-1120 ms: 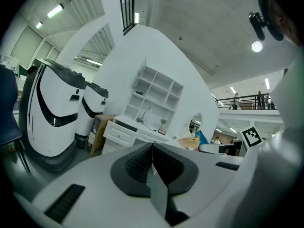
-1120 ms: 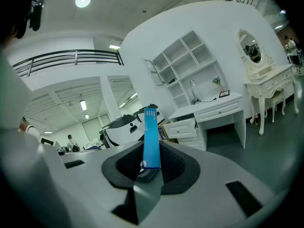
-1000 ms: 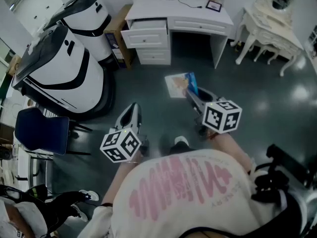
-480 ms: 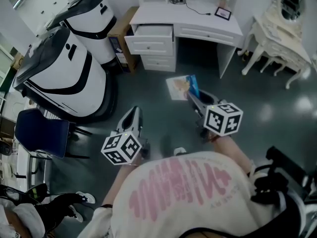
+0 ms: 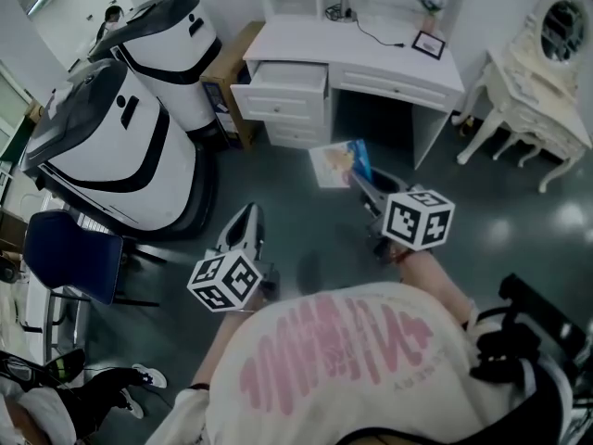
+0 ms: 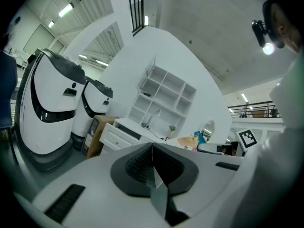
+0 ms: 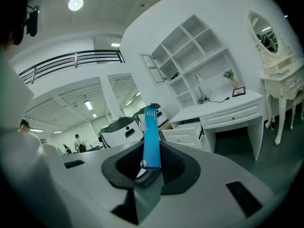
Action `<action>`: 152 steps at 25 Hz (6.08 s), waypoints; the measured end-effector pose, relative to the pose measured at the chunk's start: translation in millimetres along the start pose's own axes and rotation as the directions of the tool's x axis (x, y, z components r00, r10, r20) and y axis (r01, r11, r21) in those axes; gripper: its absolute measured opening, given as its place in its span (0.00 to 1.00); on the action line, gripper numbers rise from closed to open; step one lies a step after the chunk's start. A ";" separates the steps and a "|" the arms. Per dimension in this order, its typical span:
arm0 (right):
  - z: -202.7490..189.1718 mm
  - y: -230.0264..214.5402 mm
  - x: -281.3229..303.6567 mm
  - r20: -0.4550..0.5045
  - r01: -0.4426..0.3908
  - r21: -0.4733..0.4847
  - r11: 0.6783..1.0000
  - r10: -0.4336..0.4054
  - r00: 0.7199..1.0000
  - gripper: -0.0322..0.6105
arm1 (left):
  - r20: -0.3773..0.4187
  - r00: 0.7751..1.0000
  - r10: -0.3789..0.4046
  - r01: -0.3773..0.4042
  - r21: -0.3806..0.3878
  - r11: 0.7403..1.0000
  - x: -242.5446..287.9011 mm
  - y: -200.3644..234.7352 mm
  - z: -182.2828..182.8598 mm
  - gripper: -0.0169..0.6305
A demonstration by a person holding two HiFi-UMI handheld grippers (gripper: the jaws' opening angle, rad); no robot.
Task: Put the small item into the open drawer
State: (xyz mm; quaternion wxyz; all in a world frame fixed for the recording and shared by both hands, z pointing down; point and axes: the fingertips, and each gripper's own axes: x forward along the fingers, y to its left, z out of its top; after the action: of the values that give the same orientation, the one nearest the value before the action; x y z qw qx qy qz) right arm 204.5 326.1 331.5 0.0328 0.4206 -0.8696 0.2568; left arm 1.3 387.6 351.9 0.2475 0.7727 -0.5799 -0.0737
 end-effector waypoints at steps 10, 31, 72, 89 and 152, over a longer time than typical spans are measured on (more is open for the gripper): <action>7.7 -30.1 29.2 -0.011 -0.020 0.028 0.999 0.020 1.000 0.20 | -0.012 1.000 0.019 -0.019 -0.004 1.000 33.6 5.7 -0.7 0.07; 65.8 -66.3 180.0 -0.017 0.016 0.049 0.999 -0.016 1.000 0.20 | -0.013 1.000 -0.016 0.016 0.010 1.000 166.7 93.0 77.0 0.07; 141.6 -166.0 389.6 -0.038 0.138 0.104 0.985 -0.135 0.990 0.20 | -0.126 0.988 -0.090 0.090 -0.002 0.996 388.4 209.9 150.0 0.07; 171.2 -228.2 522.2 -0.180 0.044 0.058 0.997 -0.033 0.983 0.20 | -0.170 0.985 0.024 -0.033 -0.047 0.998 505.4 273.9 150.9 0.07; -43.2 -301.9 646.3 -0.813 -0.209 -0.119 0.971 0.026 0.582 0.21 | -0.256 0.871 0.419 -0.468 -0.172 0.867 457.8 378.2 114.8 0.07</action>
State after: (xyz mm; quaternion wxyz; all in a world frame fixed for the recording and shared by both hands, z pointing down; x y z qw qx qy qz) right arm 7.2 -270.5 671.9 0.4477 0.1945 -0.8075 0.3313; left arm -225.0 -151.0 508.7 0.4051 0.5872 -0.7007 0.0013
